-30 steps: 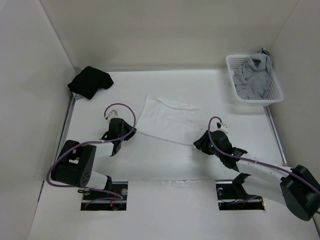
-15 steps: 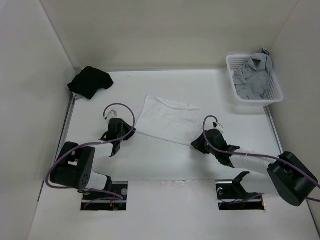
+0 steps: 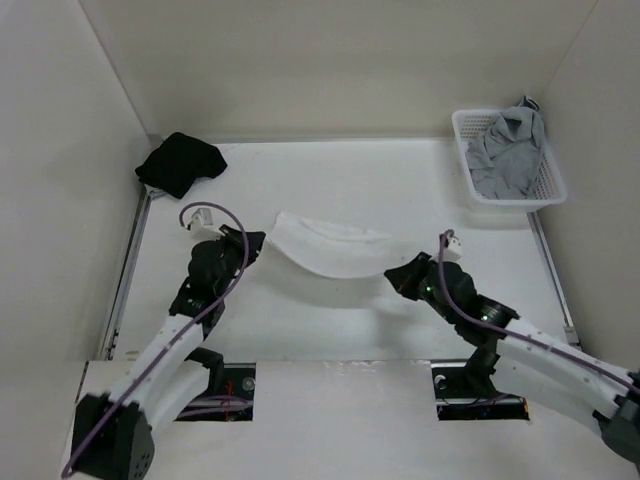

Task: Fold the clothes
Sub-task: Fold the tank top

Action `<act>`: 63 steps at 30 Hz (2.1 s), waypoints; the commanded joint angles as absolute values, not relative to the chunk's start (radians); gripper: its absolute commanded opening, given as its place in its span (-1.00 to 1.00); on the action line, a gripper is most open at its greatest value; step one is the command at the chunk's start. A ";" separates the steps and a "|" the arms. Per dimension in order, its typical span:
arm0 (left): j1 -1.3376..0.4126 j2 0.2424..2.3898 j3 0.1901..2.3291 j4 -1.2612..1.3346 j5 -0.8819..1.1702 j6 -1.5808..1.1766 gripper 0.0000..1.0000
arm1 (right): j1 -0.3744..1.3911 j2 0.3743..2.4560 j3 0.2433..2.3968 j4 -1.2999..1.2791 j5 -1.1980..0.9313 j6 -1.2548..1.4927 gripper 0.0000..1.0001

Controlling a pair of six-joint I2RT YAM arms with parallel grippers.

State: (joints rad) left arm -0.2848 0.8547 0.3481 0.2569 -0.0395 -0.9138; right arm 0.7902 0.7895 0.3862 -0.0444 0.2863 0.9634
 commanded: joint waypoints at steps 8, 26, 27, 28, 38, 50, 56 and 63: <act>-0.424 0.377 0.664 -0.211 -0.149 -0.920 -1.00 | 1.186 0.515 0.849 -0.609 0.584 0.871 -0.88; -0.222 1.156 0.632 0.265 -0.080 -0.899 -0.98 | 0.394 1.173 0.695 0.109 -0.144 0.704 -0.87; -0.219 1.199 0.649 0.287 -0.078 -0.902 -0.98 | 0.377 1.224 0.725 0.120 -0.149 0.697 -0.87; -0.217 1.251 0.675 0.313 -0.075 -0.903 -0.98 | 0.363 1.267 0.756 0.127 -0.149 0.686 -0.86; -0.214 1.234 0.591 0.380 -0.029 -0.920 -0.94 | 0.386 1.281 0.723 0.132 -0.104 0.678 -0.86; -0.078 0.905 0.209 0.374 0.139 -0.969 -0.92 | 0.565 1.083 0.428 0.150 0.006 0.756 -0.83; -0.068 0.744 0.127 0.295 0.186 -0.970 -0.93 | 0.584 1.058 0.347 0.135 0.021 0.795 -0.83; -0.064 0.592 0.045 0.144 0.187 -0.946 -0.92 | 0.642 1.049 0.334 0.065 0.058 0.862 -0.83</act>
State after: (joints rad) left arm -0.0723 0.6270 0.0765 0.2066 0.1699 -0.9623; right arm 0.6228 1.0706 0.3370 0.0784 0.0128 0.8177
